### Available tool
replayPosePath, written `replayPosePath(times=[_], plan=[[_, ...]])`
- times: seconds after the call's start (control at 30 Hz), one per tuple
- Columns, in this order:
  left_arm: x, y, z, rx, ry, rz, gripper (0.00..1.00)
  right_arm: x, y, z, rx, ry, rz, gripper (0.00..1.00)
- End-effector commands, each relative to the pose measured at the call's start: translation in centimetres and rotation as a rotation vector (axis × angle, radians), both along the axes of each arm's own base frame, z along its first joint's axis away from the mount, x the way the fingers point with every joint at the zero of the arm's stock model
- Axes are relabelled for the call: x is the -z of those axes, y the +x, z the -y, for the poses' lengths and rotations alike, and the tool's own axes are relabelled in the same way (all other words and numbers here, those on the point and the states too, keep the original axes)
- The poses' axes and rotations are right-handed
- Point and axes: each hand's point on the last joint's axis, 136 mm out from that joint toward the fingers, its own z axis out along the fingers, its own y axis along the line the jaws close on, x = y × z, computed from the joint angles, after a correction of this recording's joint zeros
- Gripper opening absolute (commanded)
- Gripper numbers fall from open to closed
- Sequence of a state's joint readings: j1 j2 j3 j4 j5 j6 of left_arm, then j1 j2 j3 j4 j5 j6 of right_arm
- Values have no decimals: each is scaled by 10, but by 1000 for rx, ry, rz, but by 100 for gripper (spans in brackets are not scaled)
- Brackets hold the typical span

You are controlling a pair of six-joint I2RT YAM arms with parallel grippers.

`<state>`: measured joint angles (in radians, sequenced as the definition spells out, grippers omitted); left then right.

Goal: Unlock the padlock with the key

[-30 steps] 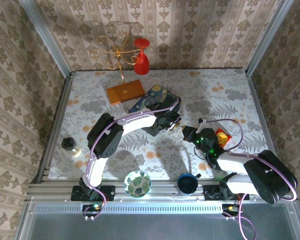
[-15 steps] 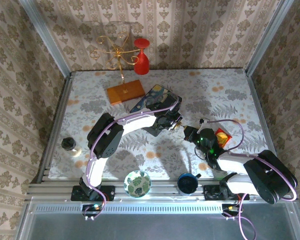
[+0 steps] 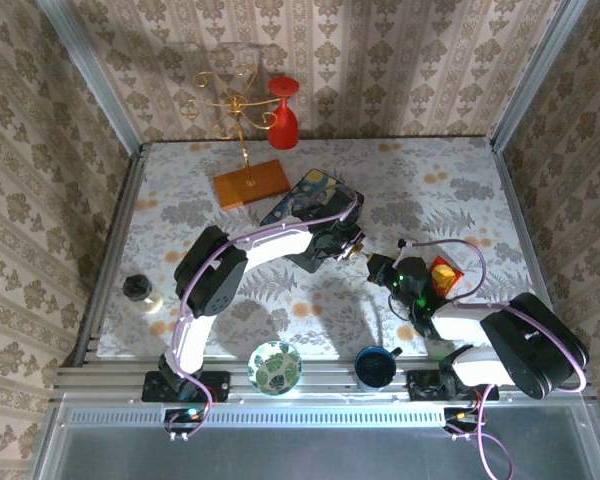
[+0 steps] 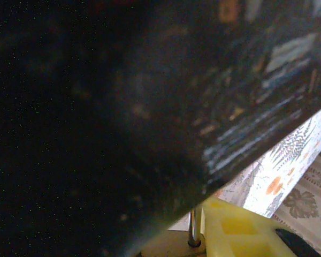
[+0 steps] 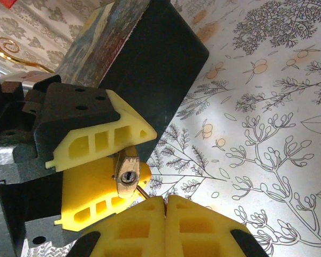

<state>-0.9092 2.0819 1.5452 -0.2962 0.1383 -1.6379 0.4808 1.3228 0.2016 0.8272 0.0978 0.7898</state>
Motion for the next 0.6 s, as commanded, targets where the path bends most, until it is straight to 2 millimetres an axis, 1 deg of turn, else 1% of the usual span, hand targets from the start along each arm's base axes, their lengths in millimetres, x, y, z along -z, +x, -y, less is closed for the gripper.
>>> replayPosePath(times=[0.0,0.57], plan=[[9,-15,16,23,-59,-74,12,-12,6,0,24,27,42,0],[10,-16,16,21,-62,-77,12,-18,7,-1,21,38,65,0]])
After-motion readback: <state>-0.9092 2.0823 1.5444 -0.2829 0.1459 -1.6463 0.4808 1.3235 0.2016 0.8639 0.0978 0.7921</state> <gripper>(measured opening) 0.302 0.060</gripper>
